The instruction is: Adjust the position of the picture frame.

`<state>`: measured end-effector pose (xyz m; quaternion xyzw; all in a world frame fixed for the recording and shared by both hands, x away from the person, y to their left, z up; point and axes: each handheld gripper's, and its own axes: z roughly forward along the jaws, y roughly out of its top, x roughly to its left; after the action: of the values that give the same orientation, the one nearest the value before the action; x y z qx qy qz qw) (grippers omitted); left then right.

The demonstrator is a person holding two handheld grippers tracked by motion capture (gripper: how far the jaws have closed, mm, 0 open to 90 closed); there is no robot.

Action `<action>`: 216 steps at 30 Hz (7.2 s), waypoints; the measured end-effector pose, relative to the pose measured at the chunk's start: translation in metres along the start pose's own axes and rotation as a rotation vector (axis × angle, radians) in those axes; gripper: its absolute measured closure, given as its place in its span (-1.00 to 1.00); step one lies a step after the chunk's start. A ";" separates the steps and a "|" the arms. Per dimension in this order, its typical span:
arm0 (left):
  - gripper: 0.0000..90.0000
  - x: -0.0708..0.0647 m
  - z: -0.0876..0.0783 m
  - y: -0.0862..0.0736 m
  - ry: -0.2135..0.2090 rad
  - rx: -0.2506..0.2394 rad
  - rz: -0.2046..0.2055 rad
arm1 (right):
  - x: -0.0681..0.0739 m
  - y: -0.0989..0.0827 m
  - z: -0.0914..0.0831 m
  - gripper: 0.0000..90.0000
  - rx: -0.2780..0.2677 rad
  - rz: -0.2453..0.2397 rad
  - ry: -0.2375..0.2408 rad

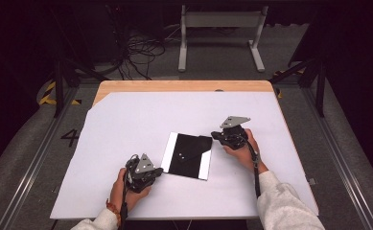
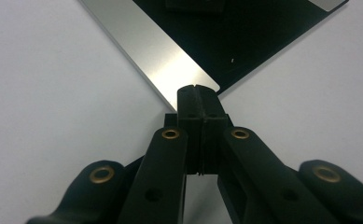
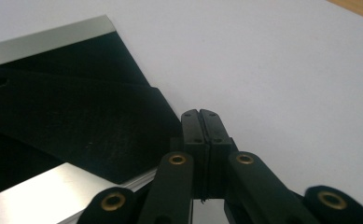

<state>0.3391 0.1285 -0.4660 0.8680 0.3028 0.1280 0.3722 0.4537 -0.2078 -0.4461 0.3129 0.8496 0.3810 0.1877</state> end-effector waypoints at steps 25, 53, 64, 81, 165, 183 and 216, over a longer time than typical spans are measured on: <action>0.93 0.004 -0.001 -0.002 -0.064 -0.011 -0.012 | -0.010 0.002 0.016 1.00 0.058 -0.014 0.017; 0.99 0.022 0.015 0.017 -0.002 0.011 0.000 | 0.009 -0.020 -0.018 1.00 0.097 -0.080 0.062; 0.99 0.040 0.029 0.033 0.034 0.023 0.009 | 0.028 -0.039 -0.040 1.00 0.082 -0.061 0.054; 0.91 0.036 0.021 0.025 0.009 0.025 0.040 | 0.050 -0.052 -0.057 1.00 0.080 -0.065 0.080; 0.89 0.037 0.039 0.039 -0.065 -0.009 0.091 | 0.080 -0.061 -0.068 1.00 0.067 -0.018 0.125; 0.86 0.042 0.046 0.046 -0.045 -0.019 0.073 | 0.082 -0.061 -0.069 1.00 0.072 -0.046 0.119; 0.34 0.028 -0.052 -0.021 -0.011 -0.092 0.138 | 0.078 -0.057 -0.090 0.82 0.089 -0.060 0.116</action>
<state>0.3286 0.1867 -0.4450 0.8695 0.2341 0.1623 0.4034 0.3242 -0.2327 -0.4385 0.2728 0.8841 0.3543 0.1354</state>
